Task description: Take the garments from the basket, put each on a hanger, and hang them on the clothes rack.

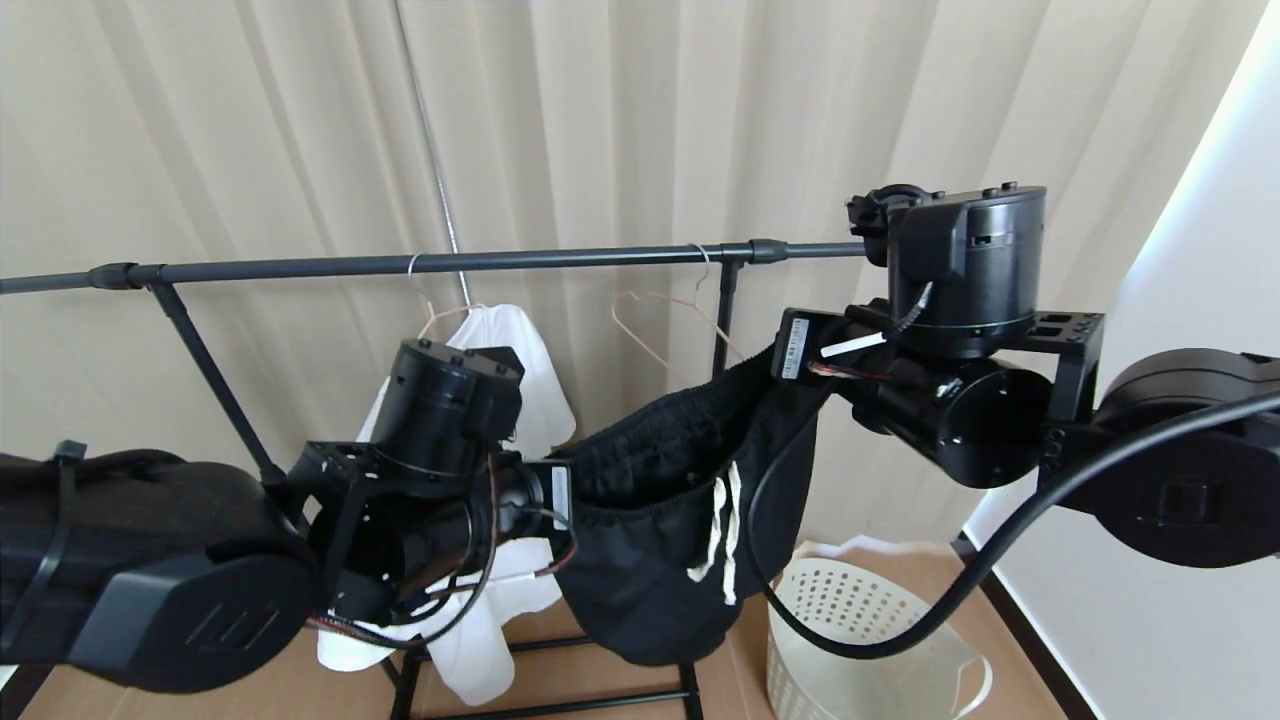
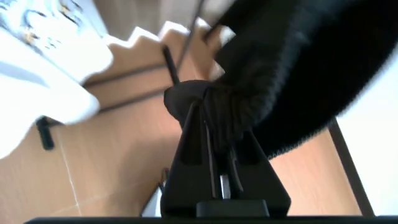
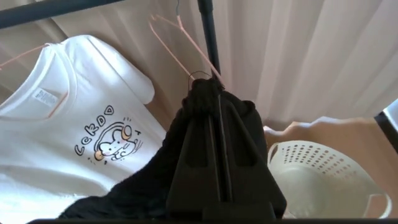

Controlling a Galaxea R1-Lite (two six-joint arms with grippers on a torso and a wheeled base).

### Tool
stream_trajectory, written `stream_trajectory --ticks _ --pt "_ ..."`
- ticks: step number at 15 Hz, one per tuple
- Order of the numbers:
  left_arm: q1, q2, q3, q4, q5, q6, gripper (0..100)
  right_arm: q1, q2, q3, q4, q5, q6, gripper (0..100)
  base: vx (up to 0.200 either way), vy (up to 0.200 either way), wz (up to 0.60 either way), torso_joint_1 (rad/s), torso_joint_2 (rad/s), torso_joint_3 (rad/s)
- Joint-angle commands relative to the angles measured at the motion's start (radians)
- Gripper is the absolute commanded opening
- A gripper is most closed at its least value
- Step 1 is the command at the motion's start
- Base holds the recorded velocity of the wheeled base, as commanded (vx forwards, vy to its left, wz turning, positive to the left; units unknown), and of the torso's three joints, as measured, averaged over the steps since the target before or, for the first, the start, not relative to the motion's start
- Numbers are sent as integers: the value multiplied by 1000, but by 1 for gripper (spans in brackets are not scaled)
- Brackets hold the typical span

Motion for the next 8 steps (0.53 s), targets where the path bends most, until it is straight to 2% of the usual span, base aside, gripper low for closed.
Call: stream_trajectory --ticks 1,3,5,6,8 --pt "57 7 -74 -9 0 25 0 -3 -57 31 6 -2 -24 0 0 0 0 0 0 0" --pt "71 10 -151 -9 -3 31 0 -3 -63 66 6 -8 -68 0 0 0 0 0 0 0" --pt "66 12 -199 -7 -51 29 0 -1 -70 94 5 -30 -113 0 0 0 0 0 0 0" --pt "57 12 -203 -7 -77 29 0 0 -72 109 5 -44 -116 0 0 0 0 0 0 0" --pt "28 6 -195 -9 -75 28 0 0 -75 120 6 -54 -139 0 0 0 0 0 0 0"
